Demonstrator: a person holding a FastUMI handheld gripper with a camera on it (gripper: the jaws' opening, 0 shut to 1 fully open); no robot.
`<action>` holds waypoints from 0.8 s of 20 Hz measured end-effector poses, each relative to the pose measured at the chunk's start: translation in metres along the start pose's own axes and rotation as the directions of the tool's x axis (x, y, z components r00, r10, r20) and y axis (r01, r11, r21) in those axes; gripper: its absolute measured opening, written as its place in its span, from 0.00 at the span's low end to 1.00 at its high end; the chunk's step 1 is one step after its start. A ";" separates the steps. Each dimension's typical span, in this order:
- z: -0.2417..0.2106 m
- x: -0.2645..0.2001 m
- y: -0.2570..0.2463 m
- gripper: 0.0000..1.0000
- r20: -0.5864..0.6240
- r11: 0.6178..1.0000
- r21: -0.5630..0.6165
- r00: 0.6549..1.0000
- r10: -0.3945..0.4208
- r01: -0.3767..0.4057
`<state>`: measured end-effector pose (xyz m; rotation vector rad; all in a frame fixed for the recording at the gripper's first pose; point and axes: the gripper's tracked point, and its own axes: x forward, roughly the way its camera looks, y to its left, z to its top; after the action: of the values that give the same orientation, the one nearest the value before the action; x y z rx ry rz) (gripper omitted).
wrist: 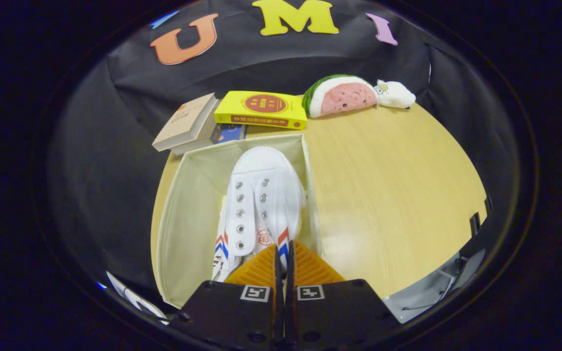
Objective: Open the storage box then place both shoes into the box .Put the left shoe in first, then the right shoe, with the right side of both shoes facing outward in a uniform manner.
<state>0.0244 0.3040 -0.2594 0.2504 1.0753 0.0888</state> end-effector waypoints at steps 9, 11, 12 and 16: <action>0.027 -0.019 0.006 0.49 0.133 0.995 -0.096 0.990 0.054 -0.042; 0.038 -0.038 0.001 0.71 0.201 0.993 -0.117 0.978 0.055 -0.032; 0.044 -0.049 -0.003 0.77 0.240 0.992 -0.125 0.969 0.055 -0.025; 0.064 -0.097 -0.022 0.81 0.388 0.990 -0.143 0.921 0.044 0.013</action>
<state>0.0329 0.2537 -0.1525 0.1379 0.6648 0.1241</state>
